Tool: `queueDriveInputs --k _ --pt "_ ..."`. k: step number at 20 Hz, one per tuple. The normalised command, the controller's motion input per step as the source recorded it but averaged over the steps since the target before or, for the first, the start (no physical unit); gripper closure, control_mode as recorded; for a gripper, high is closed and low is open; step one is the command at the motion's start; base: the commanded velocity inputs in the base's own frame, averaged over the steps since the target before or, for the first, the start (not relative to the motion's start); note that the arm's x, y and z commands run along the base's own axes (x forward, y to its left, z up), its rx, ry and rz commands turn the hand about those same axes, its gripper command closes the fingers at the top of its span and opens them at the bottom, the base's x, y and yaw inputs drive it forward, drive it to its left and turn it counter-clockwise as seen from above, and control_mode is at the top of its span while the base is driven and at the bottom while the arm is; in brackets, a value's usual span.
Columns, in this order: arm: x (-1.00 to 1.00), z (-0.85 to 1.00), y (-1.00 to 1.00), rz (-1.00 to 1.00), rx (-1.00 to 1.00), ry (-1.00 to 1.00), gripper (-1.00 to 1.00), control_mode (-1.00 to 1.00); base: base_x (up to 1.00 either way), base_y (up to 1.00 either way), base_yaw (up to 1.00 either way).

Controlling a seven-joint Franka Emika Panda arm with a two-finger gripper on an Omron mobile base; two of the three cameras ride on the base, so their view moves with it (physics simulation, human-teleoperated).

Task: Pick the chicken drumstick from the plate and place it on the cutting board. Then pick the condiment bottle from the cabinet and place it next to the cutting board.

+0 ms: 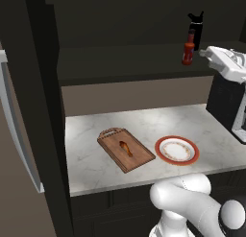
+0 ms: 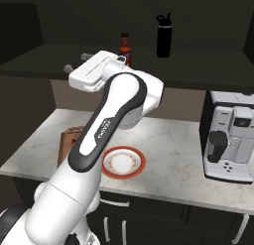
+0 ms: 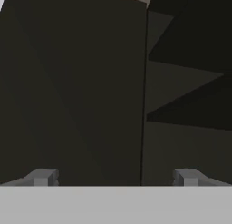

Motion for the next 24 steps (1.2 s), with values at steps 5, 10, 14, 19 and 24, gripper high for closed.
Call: queueDriveInputs --k 5,10,14,19,24 --pt "0.04 0.17 -0.06 0.0 0.0 0.0 -1.0 -1.0 0.0 0.0 0.0" --pt "0.0 0.2 0.0 0.0 -0.01 0.0 -1.0 -1.0 0.0 0.0 0.0" --pt "0.0 0.08 -0.04 0.0 -0.01 0.0 -1.0 -1.0 0.0 0.0 0.0" --pt "0.0 0.01 -0.14 0.0 0.0 0.0 -1.0 -1.0 0.0 0.0 0.0" --pt "0.0 0.0 -0.17 0.0 0.0 0.0 -1.0 -1.0 0.0 0.0 0.0"
